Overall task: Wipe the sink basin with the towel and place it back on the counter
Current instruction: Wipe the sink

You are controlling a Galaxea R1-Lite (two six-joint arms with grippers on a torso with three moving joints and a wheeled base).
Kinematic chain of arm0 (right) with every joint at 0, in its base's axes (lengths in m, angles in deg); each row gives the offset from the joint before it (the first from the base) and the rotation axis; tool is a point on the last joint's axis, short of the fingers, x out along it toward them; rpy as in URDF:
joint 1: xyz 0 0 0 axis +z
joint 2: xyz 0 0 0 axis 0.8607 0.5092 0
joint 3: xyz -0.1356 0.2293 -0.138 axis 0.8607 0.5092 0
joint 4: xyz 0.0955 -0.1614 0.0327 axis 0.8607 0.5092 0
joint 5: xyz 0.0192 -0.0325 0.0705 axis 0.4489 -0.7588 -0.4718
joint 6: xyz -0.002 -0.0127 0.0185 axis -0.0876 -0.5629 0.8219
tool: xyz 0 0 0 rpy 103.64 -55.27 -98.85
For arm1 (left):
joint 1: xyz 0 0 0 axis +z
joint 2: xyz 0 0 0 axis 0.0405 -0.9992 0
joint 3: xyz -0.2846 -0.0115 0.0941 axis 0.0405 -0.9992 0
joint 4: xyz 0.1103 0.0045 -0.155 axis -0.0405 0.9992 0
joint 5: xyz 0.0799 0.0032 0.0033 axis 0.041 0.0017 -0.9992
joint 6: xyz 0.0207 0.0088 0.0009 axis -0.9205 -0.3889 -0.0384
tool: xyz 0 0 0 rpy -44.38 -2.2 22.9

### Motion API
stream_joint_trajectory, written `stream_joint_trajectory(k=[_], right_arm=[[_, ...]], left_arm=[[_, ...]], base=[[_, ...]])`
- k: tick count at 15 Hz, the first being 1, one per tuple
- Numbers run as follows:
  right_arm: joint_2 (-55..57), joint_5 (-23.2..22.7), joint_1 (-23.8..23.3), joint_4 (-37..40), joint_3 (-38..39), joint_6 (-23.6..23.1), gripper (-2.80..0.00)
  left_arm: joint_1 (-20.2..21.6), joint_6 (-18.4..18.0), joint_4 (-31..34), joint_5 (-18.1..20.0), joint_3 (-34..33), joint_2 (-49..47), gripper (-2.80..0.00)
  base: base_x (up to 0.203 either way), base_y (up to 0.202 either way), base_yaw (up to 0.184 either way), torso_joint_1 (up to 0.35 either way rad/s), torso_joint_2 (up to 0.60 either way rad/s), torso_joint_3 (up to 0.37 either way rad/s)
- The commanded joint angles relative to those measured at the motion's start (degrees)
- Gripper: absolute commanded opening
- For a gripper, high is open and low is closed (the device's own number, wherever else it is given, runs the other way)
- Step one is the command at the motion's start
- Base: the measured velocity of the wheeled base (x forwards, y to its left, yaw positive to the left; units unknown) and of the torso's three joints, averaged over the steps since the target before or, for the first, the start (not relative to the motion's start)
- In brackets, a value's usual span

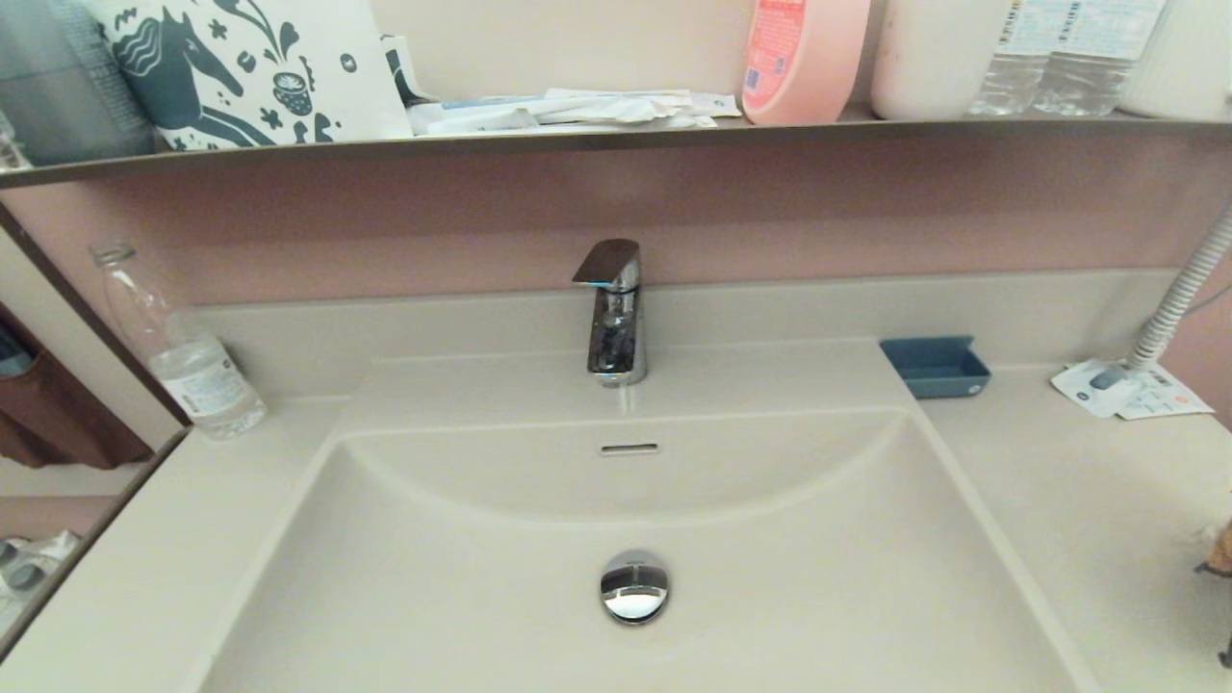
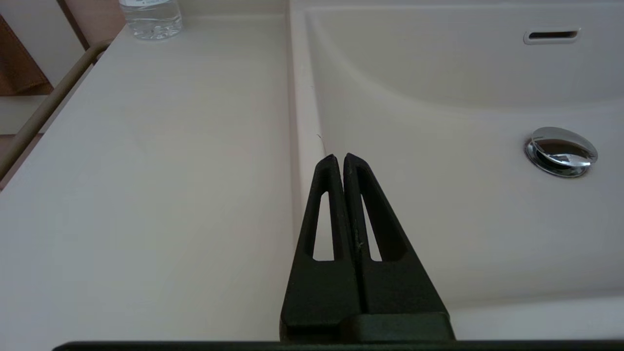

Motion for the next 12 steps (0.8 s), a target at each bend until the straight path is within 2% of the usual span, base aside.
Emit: stream_joint_trajectory(k=[1, 4, 10, 12], right_arm=[[-2.4, -0.1, -3.3, 0.9, 0.2, 0.0, -2.8], [-2.4, -3.1, -7.4, 1.5, 1.2, 0.0, -2.8], [4.9, -3.5, -13.8, -0.6, 3.7, -0.6, -2.8], [5.0, -4.1, -14.2, -2.0, 3.8, -2.0, -2.8]], left_arm=[[0.1, 0.0, 0.0, 0.0, 0.0, -0.1, -2.8], [0.0, 0.0, 0.0, 0.0, 0.0, -0.1, -2.8], [0.0, 0.0, 0.0, 0.0, 0.0, -0.1, -2.8], [0.0, 0.0, 0.0, 0.0, 0.0, -0.1, -2.8]], base=[[0.0, 0.0, 0.0, 0.0, 0.0, 0.0], [0.0, 0.0, 0.0, 0.0, 0.0, 0.0], [0.0, 0.0, 0.0, 0.0, 0.0, 0.0], [0.0, 0.0, 0.0, 0.0, 0.0, 0.0]])
